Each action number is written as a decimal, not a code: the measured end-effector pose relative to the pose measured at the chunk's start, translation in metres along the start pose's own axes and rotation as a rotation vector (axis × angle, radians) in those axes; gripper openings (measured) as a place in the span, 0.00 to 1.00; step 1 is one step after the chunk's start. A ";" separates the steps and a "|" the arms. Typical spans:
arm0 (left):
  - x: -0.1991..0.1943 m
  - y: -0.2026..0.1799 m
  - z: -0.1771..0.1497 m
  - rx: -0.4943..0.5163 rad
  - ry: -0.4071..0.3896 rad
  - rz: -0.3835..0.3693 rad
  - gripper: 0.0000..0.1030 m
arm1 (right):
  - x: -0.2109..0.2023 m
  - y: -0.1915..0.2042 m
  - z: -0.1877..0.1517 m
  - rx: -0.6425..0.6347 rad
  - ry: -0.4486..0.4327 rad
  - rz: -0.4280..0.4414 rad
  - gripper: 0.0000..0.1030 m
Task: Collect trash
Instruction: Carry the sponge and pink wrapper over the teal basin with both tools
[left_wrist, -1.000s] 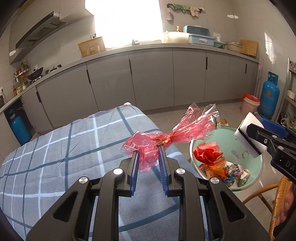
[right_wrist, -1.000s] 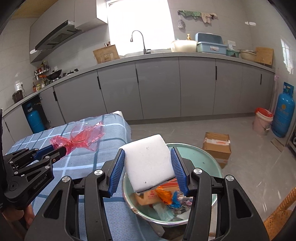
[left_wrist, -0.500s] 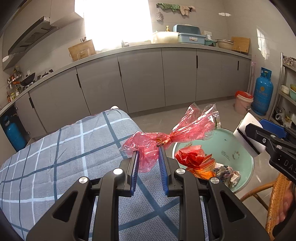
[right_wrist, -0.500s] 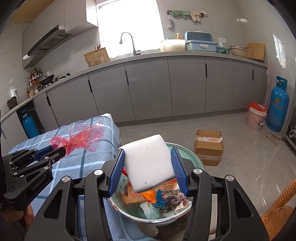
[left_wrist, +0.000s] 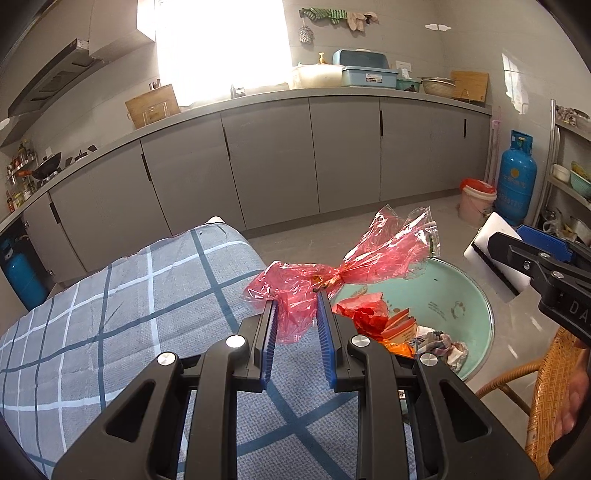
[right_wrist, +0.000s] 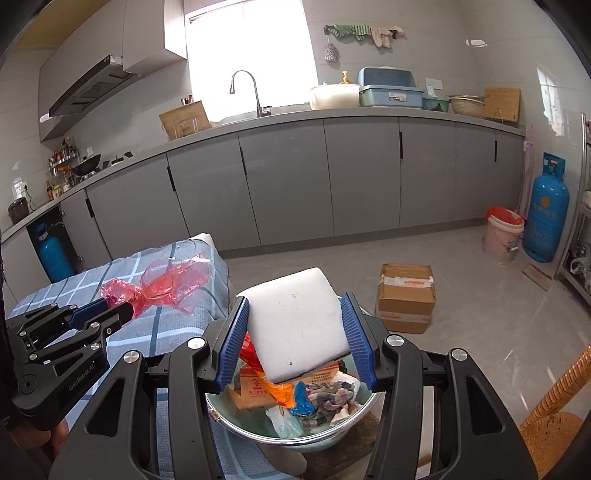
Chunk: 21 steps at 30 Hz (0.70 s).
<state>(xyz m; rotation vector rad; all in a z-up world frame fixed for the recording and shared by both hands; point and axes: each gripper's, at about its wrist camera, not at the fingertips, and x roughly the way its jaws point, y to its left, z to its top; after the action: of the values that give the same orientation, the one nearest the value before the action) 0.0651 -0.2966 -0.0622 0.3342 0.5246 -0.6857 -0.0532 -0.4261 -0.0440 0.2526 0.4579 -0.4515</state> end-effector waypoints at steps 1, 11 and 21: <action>0.001 -0.001 0.001 0.000 0.000 -0.005 0.21 | 0.000 -0.001 0.001 -0.001 -0.001 -0.003 0.50; 0.014 -0.022 0.007 0.013 0.033 -0.055 0.21 | 0.000 -0.014 0.004 0.012 0.003 -0.032 0.51; 0.030 -0.034 0.004 0.000 0.084 -0.083 0.21 | 0.012 -0.017 0.007 0.014 0.021 -0.045 0.51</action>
<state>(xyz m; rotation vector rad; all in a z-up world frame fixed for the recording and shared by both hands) 0.0633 -0.3391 -0.0798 0.3438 0.6210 -0.7543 -0.0489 -0.4473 -0.0462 0.2615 0.4815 -0.4967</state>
